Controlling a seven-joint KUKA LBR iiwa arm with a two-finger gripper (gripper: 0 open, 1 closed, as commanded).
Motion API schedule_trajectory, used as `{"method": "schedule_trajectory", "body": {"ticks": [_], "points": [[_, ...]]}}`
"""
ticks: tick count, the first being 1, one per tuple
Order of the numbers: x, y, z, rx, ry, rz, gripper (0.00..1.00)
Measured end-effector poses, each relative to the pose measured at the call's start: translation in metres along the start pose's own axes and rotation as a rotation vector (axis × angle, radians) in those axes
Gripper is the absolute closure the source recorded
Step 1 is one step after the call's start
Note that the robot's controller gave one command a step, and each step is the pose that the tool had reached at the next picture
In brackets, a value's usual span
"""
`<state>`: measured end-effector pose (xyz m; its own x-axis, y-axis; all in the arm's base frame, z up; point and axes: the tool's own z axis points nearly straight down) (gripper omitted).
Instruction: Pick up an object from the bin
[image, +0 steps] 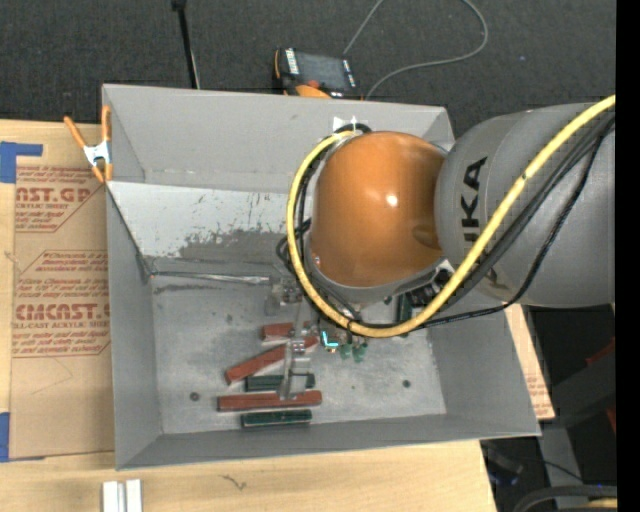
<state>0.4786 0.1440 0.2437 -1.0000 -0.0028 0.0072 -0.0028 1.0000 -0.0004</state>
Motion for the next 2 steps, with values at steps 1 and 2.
{"method": "schedule_trajectory", "body": {"ticks": [1, 2], "points": [[-0.0204, -0.0256, 0.1778, 0.001, -0.001, -0.189, 0.00], [-0.0205, -0.0250, 0.1774, -0.001, -0.007, -0.188, 0.00]]}}
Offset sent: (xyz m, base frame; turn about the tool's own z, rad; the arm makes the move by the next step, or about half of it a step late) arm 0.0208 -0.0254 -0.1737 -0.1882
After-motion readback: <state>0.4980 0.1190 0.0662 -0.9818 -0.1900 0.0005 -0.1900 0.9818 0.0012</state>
